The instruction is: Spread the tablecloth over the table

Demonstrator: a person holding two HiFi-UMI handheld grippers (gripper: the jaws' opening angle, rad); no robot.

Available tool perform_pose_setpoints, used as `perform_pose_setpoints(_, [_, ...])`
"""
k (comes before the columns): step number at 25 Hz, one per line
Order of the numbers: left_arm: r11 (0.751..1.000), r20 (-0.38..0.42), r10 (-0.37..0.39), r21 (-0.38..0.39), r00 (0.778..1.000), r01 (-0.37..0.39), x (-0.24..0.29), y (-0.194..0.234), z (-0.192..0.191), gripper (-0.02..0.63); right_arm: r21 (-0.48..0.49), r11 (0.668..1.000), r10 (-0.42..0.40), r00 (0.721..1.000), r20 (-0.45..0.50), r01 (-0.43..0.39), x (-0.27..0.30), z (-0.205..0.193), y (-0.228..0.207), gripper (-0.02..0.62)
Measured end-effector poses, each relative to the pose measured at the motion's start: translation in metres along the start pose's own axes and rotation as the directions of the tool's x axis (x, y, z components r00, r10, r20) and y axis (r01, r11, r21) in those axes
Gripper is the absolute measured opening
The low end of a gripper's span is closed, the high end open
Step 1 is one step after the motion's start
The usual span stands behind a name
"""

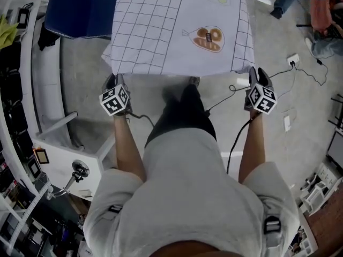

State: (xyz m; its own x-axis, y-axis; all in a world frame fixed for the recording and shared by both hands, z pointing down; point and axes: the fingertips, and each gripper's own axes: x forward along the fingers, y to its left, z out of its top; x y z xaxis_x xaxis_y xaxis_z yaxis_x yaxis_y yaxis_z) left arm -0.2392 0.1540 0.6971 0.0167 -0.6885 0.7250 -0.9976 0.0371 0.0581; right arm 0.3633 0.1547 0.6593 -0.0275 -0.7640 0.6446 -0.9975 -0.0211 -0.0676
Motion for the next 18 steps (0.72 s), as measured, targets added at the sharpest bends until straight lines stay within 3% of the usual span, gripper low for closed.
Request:
perform_pose_setpoints(4, [0.999,-0.037,-0.015,0.033,0.999,0.016,-0.002,-0.006,-0.001,0.083,0.001,1.000,0.022,0.999,0.038,-0.022,0.001,0.019,0.015,0.116])
perform_pose_setpoints(6, [0.999,-0.071,-0.001,0.032,0.997,0.003,-0.003,-0.001,-0.008,0.115,-0.002,0.999,0.035,0.998,0.051,-0.035,0.006,0.025,0.019,0.095])
perform_pose_setpoints(9, [0.999,-0.105,0.044,-0.019,0.993,-0.046,-0.008,0.023,-0.024,0.164,-0.004,0.998,0.056,0.996,0.063,-0.056,0.016,0.028,0.029,0.083])
perform_pose_setpoints(13, [0.983,-0.081,0.143,-0.106,0.986,-0.151,-0.023,0.064,-0.029,0.164,0.012,0.997,0.075,0.995,0.067,-0.076,0.022,0.025,0.040,0.086])
perform_pose_setpoints(18, [0.993,-0.025,0.084,-0.082,0.996,-0.086,-0.014,0.043,-0.013,0.143,0.035,0.999,0.032,0.998,0.057,-0.034,0.011,0.016,0.026,0.086])
